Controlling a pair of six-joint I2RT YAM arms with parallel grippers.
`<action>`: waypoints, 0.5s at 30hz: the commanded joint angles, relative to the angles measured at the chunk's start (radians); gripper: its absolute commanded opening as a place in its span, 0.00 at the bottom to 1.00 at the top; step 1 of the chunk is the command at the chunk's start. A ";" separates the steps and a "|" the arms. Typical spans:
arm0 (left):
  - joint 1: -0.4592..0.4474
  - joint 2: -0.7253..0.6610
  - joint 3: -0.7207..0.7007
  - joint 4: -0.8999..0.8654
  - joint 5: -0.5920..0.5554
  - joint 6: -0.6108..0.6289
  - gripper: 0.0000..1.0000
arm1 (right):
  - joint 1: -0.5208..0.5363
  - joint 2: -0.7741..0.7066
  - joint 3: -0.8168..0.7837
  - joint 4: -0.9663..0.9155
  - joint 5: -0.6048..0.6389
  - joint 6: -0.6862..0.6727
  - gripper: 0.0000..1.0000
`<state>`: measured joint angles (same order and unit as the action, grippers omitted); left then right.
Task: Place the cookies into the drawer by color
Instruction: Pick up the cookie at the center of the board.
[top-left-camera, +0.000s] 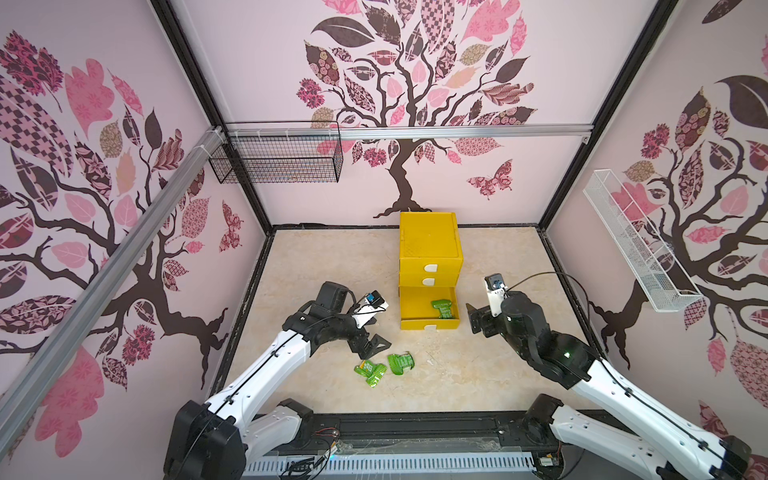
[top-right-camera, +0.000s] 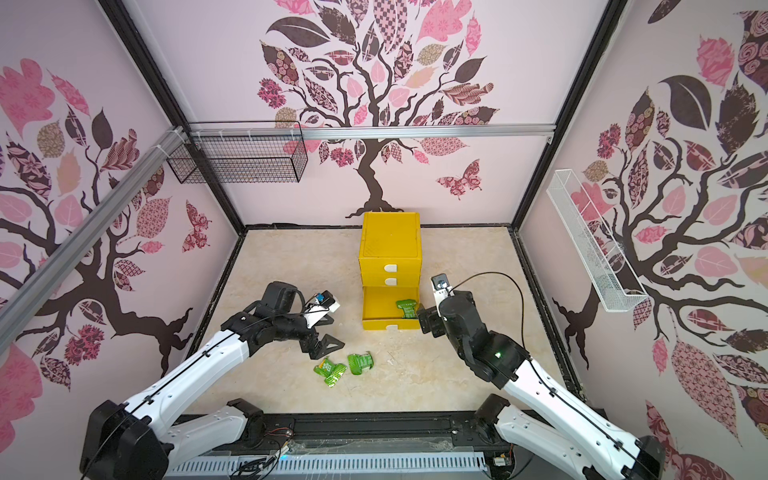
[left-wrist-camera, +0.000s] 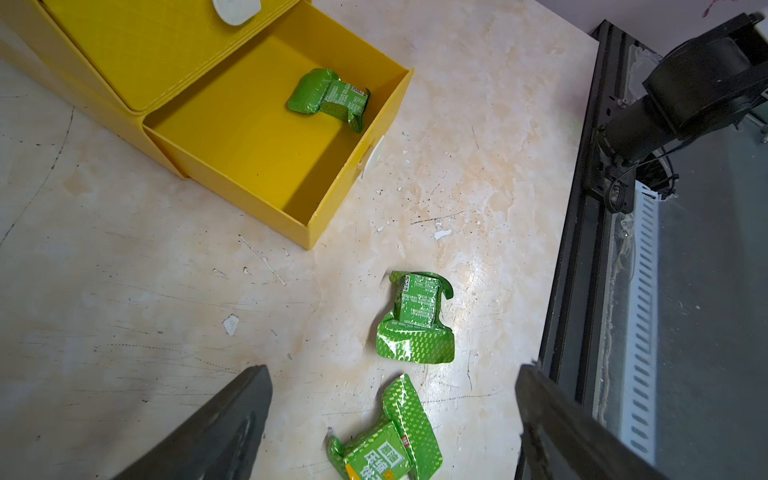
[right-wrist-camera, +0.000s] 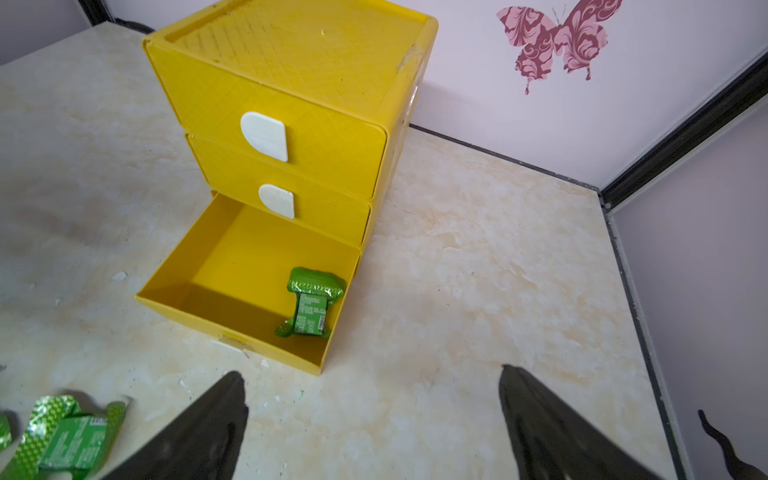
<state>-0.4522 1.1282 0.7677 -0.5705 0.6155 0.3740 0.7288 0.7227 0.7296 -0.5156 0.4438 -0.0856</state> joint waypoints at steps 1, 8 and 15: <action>-0.043 0.033 0.021 0.020 -0.009 0.010 0.97 | -0.003 -0.090 -0.064 -0.010 -0.046 -0.085 0.99; -0.087 0.096 -0.010 0.069 -0.047 -0.024 0.97 | -0.003 -0.208 -0.160 -0.003 -0.198 -0.092 0.99; -0.151 0.150 -0.006 0.087 -0.122 -0.011 0.97 | -0.003 -0.224 -0.185 -0.070 -0.332 -0.105 0.99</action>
<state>-0.5877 1.2579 0.7666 -0.5129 0.5293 0.3645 0.7288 0.5091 0.5472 -0.5461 0.1951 -0.1772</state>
